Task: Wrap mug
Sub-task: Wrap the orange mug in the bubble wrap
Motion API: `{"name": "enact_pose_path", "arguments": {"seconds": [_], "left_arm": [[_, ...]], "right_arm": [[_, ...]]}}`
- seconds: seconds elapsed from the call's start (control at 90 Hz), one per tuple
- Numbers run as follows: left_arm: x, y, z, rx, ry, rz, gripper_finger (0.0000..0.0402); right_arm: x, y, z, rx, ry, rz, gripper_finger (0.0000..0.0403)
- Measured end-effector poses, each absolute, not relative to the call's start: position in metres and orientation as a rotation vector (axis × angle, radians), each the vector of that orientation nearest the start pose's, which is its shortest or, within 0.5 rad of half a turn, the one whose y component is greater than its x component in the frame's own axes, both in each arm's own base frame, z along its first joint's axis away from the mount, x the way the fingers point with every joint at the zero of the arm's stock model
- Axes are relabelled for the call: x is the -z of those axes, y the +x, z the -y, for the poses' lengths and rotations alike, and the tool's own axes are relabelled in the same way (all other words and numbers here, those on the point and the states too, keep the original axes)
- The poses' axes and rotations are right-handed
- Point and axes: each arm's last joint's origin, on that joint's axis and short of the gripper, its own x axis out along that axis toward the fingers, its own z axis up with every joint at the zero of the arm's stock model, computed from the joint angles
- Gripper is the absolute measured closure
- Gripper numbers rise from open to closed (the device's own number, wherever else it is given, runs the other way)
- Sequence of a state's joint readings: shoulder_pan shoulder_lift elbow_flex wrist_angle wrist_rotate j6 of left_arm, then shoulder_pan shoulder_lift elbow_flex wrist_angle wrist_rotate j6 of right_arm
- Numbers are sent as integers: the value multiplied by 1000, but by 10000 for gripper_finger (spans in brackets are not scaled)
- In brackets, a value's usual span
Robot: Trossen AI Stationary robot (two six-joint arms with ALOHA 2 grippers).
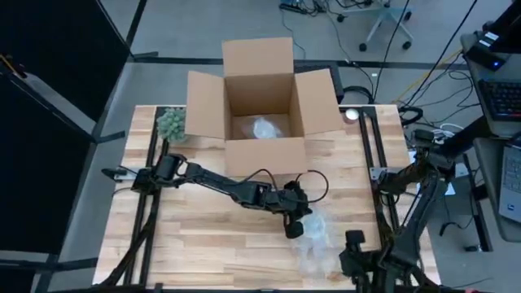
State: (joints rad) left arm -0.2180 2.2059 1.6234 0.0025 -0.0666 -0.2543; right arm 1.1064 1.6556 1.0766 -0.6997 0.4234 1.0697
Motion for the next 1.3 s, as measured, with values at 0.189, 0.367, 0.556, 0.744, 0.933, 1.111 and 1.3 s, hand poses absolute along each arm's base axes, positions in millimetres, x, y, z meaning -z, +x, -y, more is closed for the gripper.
{"name": "enact_pose_path", "arguments": {"seconds": [0.189, 0.367, 0.556, 0.744, 0.933, 1.111, 1.3], "left_arm": [[-178, 484, 105, 76, -165, -589, 402], [-178, 484, 105, 76, -165, -589, 402], [-179, 484, 105, 78, -166, -588, 402], [-179, 484, 105, 79, -166, -588, 402], [-179, 484, 105, 79, -167, -588, 401], [-179, 484, 105, 81, -167, -587, 402], [-185, 482, 108, 87, -163, -580, 401]], "right_arm": [[-177, 170, -262, 15, -29, -926, 172], [-206, 192, -257, -34, -152, -863, 172], [-219, 202, -246, 17, -225, -828, 172], [-216, 208, -232, 84, -255, -876, 172], [-201, 215, -220, 75, -202, -954, 172], [-184, 220, -211, 35, -140, -997, 172], [-178, 225, -207, 20, -119, -986, 172]]}}
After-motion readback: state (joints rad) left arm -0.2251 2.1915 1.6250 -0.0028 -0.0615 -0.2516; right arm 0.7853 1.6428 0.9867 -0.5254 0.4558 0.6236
